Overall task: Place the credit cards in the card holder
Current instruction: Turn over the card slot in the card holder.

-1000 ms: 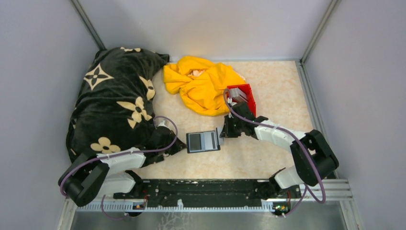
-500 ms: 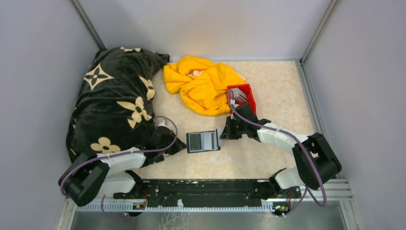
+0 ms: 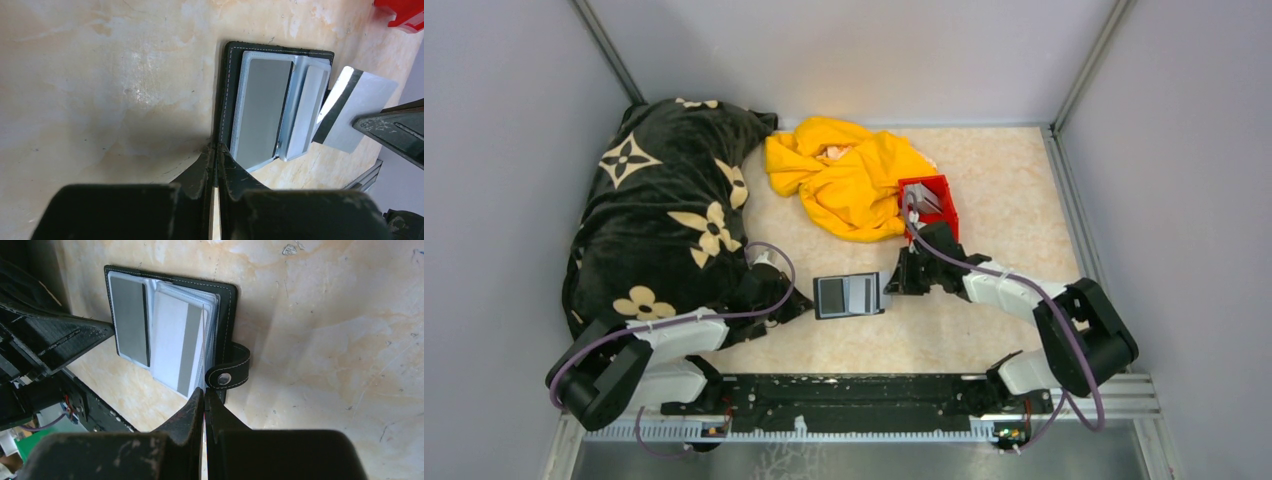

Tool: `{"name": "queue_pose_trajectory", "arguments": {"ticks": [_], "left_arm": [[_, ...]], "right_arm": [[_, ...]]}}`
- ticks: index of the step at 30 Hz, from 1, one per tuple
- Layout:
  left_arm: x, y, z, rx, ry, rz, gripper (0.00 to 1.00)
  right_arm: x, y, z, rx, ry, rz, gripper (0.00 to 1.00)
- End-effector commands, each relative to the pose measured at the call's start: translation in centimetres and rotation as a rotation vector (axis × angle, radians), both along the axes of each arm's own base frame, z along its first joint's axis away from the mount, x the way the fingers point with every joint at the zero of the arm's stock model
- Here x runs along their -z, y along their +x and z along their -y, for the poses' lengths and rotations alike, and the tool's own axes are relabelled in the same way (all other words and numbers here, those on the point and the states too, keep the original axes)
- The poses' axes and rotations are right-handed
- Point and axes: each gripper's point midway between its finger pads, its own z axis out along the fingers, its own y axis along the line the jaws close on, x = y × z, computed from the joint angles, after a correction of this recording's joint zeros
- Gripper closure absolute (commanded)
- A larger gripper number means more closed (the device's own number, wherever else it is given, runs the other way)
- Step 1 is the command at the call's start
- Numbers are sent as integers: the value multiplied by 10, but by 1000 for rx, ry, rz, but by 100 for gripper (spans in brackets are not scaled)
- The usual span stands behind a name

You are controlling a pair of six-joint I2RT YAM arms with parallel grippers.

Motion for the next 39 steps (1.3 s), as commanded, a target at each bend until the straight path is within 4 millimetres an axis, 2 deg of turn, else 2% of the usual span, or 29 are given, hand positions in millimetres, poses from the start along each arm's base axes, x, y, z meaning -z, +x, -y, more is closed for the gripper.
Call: {"name": "queue_pose_trajectory", "arguments": {"ticks": [1, 10, 22, 39], "left_arm": [[19, -14, -9, 10, 62, -67, 90], [22, -16, -9, 14, 66, -76, 91], [24, -18, -10, 16, 73, -82, 92], [25, -18, -8, 23, 73, -85, 92]], "right_arm": [[-7, 6, -2, 26, 46, 38, 100], [-3, 0, 4, 97, 115, 25, 100], [-26, 2, -4, 83, 224, 64, 100], [-47, 11, -23, 29, 305, 81, 100]]}}
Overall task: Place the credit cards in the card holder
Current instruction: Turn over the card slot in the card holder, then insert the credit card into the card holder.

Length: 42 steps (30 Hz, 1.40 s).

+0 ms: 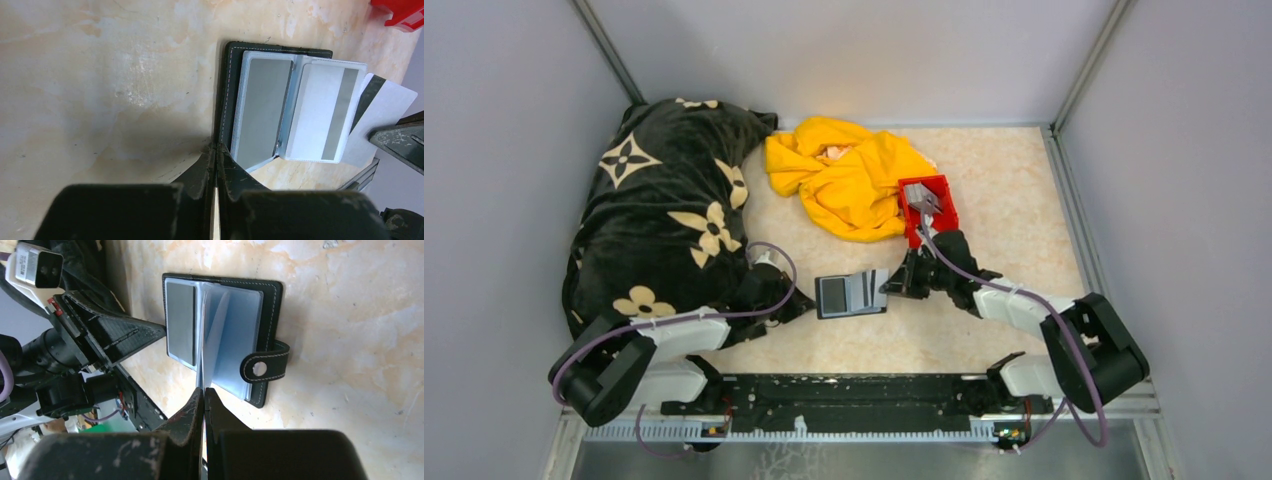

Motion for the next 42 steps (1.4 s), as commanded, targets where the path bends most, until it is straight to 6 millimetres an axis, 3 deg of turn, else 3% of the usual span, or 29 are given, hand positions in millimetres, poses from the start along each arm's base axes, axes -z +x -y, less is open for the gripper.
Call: {"name": "queue_pose_trajectory", "arguments": {"ticks": [1, 12, 21, 30, 36, 42], "left_arm": [[25, -18, -12, 18, 83, -86, 92], [25, -18, -11, 24, 80, -86, 93], [26, -19, -9, 32, 80, -91, 93], [16, -14, -17, 11, 122, -68, 94], [2, -9, -28, -22, 162, -21, 85], [-9, -3, -17, 21, 127, 24, 81]], "right_arm": [[-31, 20, -17, -26, 67, 91, 100], [-30, 18, -55, -102, 55, 93, 100], [-15, 16, -70, -130, 28, 70, 100], [-13, 19, -65, -120, -16, 89, 100], [-14, 21, -61, -116, -18, 91, 100], [-14, 22, -54, -111, -16, 88, 100]]}}
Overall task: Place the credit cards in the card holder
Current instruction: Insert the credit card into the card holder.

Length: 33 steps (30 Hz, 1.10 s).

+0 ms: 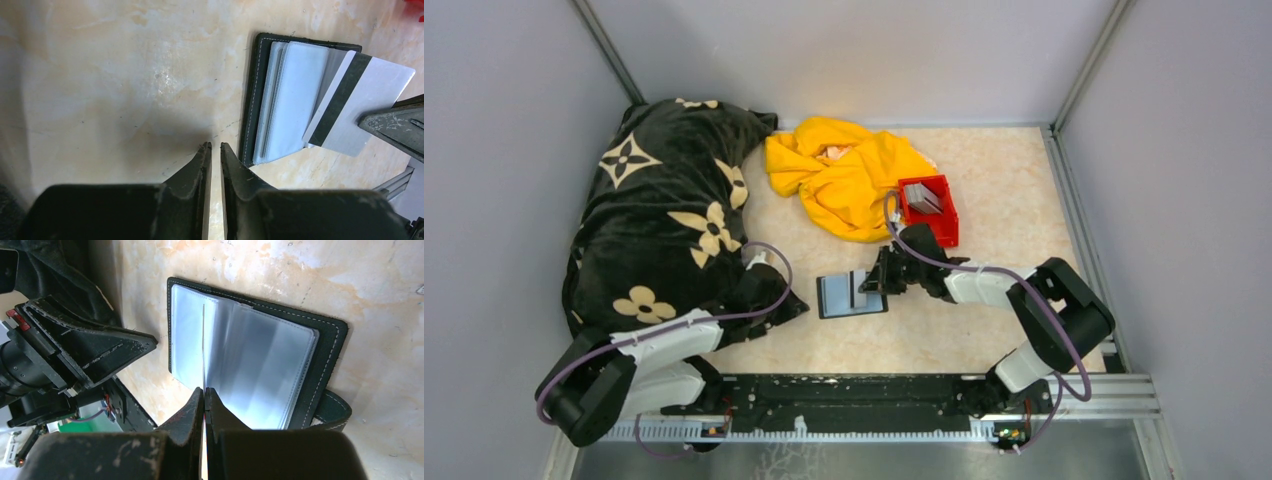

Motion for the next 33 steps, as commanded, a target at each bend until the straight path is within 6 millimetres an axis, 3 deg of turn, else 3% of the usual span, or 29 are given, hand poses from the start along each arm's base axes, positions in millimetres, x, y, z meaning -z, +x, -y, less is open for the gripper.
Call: {"name": "queue_pose_trajectory", "arguments": {"ticks": [1, 11, 33], "left_arm": [[-6, 5, 5, 45, 17, 29, 82], [-21, 16, 32, 150, -40, 86, 82], [-3, 12, 36, 175, -28, 41, 82]], "right_arm": [[-28, 14, -3, -7, 49, 85, 100], [-23, 13, 6, -15, 56, 69, 100], [0, 6, 3, -38, 93, 4, 100]]}}
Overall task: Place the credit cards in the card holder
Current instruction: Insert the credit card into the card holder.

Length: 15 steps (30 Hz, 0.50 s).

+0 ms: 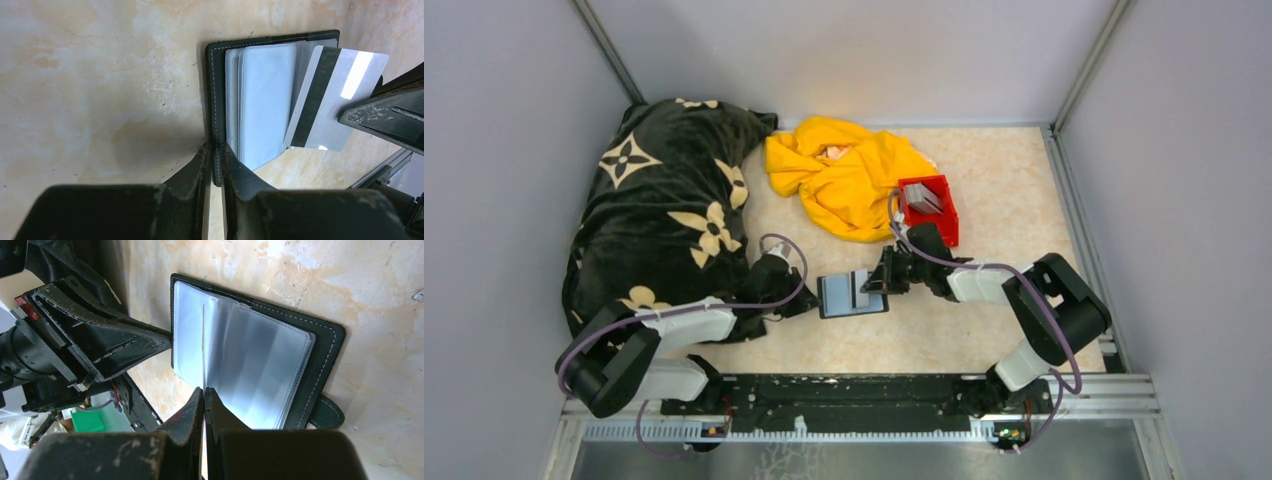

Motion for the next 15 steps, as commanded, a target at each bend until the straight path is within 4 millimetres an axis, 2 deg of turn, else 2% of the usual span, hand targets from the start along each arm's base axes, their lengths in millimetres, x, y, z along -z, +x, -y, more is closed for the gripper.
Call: {"name": "queue_pose_trajectory", "arguments": {"ticks": [1, 8, 15], "left_arm": [[-2, 2, 6, 24, -8, 15, 82], [1, 2, 6, 26, -4, 11, 82], [4, 1, 3, 19, 11, 6, 82]], "right_arm": [[-1, 4, -4, -9, 37, 22, 100], [6, 0, -2, -5, 36, 1, 100], [1, 2, 7, 25, 23, 22, 100]]}}
